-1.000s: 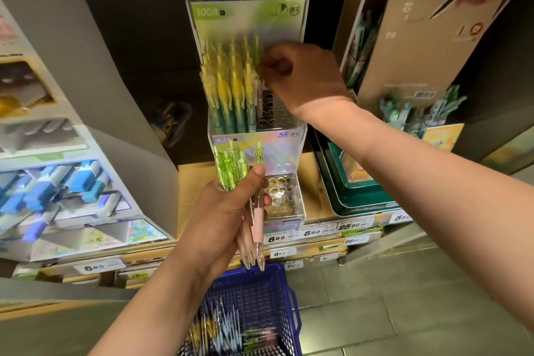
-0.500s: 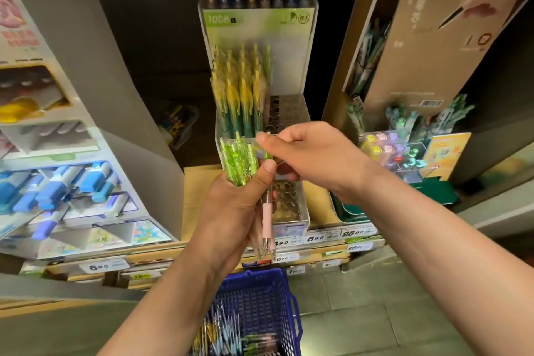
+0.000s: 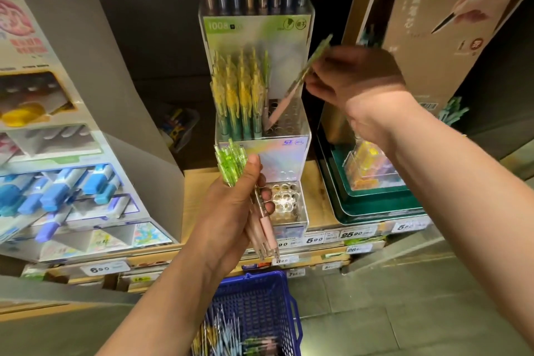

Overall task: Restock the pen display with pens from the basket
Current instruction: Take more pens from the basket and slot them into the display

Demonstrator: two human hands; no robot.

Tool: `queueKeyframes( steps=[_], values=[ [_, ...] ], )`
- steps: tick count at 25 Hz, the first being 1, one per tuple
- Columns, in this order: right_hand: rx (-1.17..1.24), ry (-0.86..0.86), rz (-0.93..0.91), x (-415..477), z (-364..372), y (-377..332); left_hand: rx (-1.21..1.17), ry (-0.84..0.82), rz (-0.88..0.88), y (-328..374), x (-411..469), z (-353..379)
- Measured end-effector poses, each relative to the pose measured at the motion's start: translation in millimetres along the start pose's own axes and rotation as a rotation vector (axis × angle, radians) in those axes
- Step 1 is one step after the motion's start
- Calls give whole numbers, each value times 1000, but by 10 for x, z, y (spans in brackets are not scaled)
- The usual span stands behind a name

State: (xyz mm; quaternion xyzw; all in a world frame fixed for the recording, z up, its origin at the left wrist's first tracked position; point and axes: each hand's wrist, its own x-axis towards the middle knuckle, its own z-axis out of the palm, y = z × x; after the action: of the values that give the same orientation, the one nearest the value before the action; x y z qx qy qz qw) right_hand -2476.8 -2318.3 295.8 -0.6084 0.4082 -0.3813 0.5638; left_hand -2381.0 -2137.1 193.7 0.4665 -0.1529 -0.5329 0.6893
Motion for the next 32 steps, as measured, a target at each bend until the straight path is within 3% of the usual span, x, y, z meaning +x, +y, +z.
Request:
queueKeyframes(
  steps=[5,12,18,28,30,32],
  values=[
    [-385,108,-346,189,81,-37,2,-8,-26,-34,10,-3],
    [-441,136,-435,121,98,-17,28,31,-42,-93,-18,-27],
    [-784,-16,-464,159,244,7,28,13,-30,-76,-21,-45],
    [-845,-19,-258,-53,277,279,81,-36,-22,-46,-44,-44],
    [-653,-137,-149,-315,198,404,121,-42,13,-41,-40,-44],
    [-439,-396,49,-567,176,472,175,-36,49,-43,-35,-45]
  ],
)
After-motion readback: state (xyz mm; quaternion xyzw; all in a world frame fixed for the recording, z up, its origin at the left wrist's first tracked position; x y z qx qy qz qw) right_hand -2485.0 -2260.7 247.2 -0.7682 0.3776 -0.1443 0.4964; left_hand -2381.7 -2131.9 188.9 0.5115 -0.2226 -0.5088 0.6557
